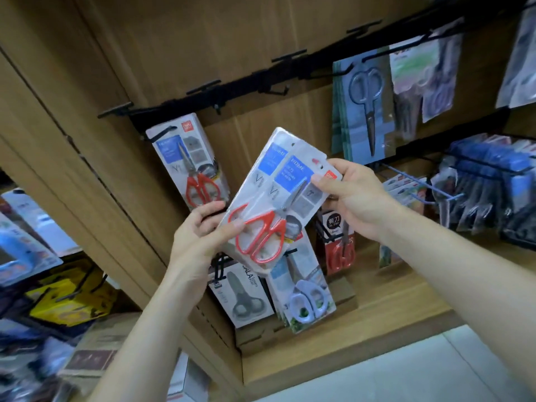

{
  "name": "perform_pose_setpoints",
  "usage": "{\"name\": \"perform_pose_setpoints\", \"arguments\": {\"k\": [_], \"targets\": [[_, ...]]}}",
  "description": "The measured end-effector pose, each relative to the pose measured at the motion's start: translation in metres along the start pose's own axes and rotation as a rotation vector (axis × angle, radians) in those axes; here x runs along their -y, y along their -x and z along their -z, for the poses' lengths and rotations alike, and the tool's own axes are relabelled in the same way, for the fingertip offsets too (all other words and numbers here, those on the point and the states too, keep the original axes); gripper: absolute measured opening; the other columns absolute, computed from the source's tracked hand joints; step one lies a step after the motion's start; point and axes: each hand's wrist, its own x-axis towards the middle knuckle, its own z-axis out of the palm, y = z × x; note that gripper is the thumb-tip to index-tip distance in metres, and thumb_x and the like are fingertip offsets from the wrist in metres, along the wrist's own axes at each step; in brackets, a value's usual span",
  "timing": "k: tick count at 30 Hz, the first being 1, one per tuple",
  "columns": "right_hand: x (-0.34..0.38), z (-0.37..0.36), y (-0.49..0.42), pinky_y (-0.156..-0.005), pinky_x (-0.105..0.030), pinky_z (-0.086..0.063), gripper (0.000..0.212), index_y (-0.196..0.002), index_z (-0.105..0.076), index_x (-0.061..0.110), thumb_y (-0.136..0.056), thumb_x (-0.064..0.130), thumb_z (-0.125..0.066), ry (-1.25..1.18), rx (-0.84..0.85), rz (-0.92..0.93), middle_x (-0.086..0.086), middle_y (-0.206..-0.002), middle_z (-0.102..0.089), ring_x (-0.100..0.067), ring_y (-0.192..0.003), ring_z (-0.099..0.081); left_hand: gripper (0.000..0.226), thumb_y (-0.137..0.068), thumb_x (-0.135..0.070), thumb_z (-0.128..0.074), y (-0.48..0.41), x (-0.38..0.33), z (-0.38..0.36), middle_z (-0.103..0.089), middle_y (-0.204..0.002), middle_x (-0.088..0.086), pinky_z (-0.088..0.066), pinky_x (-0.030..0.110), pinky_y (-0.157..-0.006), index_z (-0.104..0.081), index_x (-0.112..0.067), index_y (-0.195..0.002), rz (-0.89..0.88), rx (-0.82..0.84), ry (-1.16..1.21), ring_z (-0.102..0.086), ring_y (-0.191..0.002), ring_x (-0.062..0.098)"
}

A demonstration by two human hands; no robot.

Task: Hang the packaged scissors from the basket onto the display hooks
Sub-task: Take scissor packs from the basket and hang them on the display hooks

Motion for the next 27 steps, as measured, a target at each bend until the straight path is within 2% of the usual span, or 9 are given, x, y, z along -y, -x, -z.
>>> {"name": "perform_pose_setpoints", "arguments": {"k": [2, 4, 8, 11, 15, 19, 21, 23, 27], "targets": [[0.003, 0.000, 0.000, -0.081, -0.037, -0.061, 0.011, -0.107, -0.069, 0.011, -0.098, 0.006, -0.065, 0.011, 0.020, 0.012, -0.009, -0.108, -0.078, -0.024, -0.105, -0.074, 0.060, -0.073, -0.029, -0.083, 0.000, -0.008, -0.001, -0.078, -0.112, 0.002, -0.060, 0.032, -0.084, -0.063, -0.021, -0.129, -0.048, 0.087, -0.059, -0.075, -0.102, 0.018], [0.007, -0.003, 0.002, -0.078, -0.035, -0.061, 0.011, -0.103, -0.070, 0.012, -0.096, 0.005, -0.067, 0.053, 0.071, 0.034, -0.008, -0.105, -0.079, -0.022, -0.103, -0.075, 0.052, -0.081, -0.029, -0.085, 0.002, -0.013, -0.009, -0.078, -0.114, 0.000, -0.059, 0.032, -0.088, -0.064, -0.022, -0.129, -0.096, 0.168, -0.164, -0.074, -0.107, 0.018], [0.012, -0.019, 0.007, -0.074, -0.029, -0.062, 0.014, -0.102, -0.072, 0.012, -0.092, 0.002, -0.071, 0.153, 0.135, 0.121, -0.004, -0.101, -0.080, -0.016, -0.099, -0.076, 0.030, -0.093, -0.011, -0.071, 0.006, -0.018, -0.023, -0.079, -0.111, 0.002, -0.061, 0.026, -0.078, -0.068, -0.011, -0.123, -0.125, 0.219, -0.130, -0.077, -0.100, 0.019], [0.009, -0.035, 0.006, -0.071, -0.030, -0.062, 0.023, -0.111, -0.068, 0.007, -0.088, 0.005, -0.075, 0.038, 0.069, 0.142, -0.007, -0.101, -0.080, -0.019, -0.097, -0.077, 0.022, -0.096, -0.008, -0.068, 0.003, -0.014, -0.021, -0.080, -0.109, 0.003, -0.063, 0.030, -0.078, -0.074, -0.010, -0.116, -0.122, 0.148, -0.049, -0.077, -0.100, 0.021], [-0.009, -0.056, -0.001, -0.074, -0.039, -0.061, 0.059, -0.127, -0.061, 0.012, -0.076, 0.034, -0.081, 0.004, 0.086, 0.053, -0.011, -0.109, -0.077, -0.028, -0.096, -0.077, 0.023, -0.098, -0.013, -0.067, 0.002, -0.007, -0.018, -0.079, -0.114, 0.002, -0.063, 0.037, -0.085, -0.073, -0.012, -0.120, -0.146, -0.063, 0.104, -0.076, -0.105, 0.021], [-0.026, -0.073, -0.007, -0.092, -0.046, -0.058, 0.050, -0.124, -0.066, 0.011, -0.080, 0.030, -0.080, 0.096, 0.296, -0.019, -0.014, -0.114, -0.076, -0.033, -0.106, -0.073, 0.021, -0.098, -0.014, -0.068, 0.004, -0.006, -0.010, -0.079, -0.111, -0.001, -0.063, 0.028, -0.077, -0.072, -0.011, -0.118, -0.192, -0.300, 0.255, -0.076, -0.101, 0.016], [-0.032, -0.083, -0.009, -0.090, -0.044, -0.059, 0.044, -0.121, -0.069, 0.010, -0.081, 0.028, -0.076, 0.094, 0.355, -0.001, -0.014, -0.111, -0.077, -0.030, -0.102, -0.074, 0.020, -0.098, -0.014, -0.069, 0.005, -0.006, -0.005, -0.079, -0.110, 0.000, -0.063, 0.033, -0.081, -0.073, -0.010, -0.117, -0.207, -0.365, 0.295, -0.076, -0.102, 0.017], [-0.038, -0.092, -0.010, -0.083, -0.040, -0.060, 0.037, -0.115, -0.071, 0.012, -0.082, 0.028, -0.075, 0.083, 0.325, 0.062, -0.012, -0.103, -0.078, -0.024, -0.092, -0.074, 0.020, -0.098, -0.018, -0.069, 0.005, -0.006, -0.003, -0.079, -0.111, -0.001, -0.062, 0.037, -0.086, -0.073, -0.012, -0.117, -0.226, -0.393, 0.304, -0.076, -0.104, 0.018], [-0.044, -0.103, -0.009, -0.069, -0.027, -0.058, 0.020, -0.115, -0.071, 0.015, -0.095, 0.012, -0.068, 0.073, 0.277, 0.150, -0.005, -0.093, -0.079, -0.014, -0.081, -0.074, 0.023, -0.106, -0.028, -0.055, -0.002, -0.012, -0.001, -0.079, -0.110, -0.006, -0.060, 0.023, -0.077, -0.072, -0.016, -0.116, -0.255, -0.438, 0.385, -0.075, -0.103, 0.009]]}}
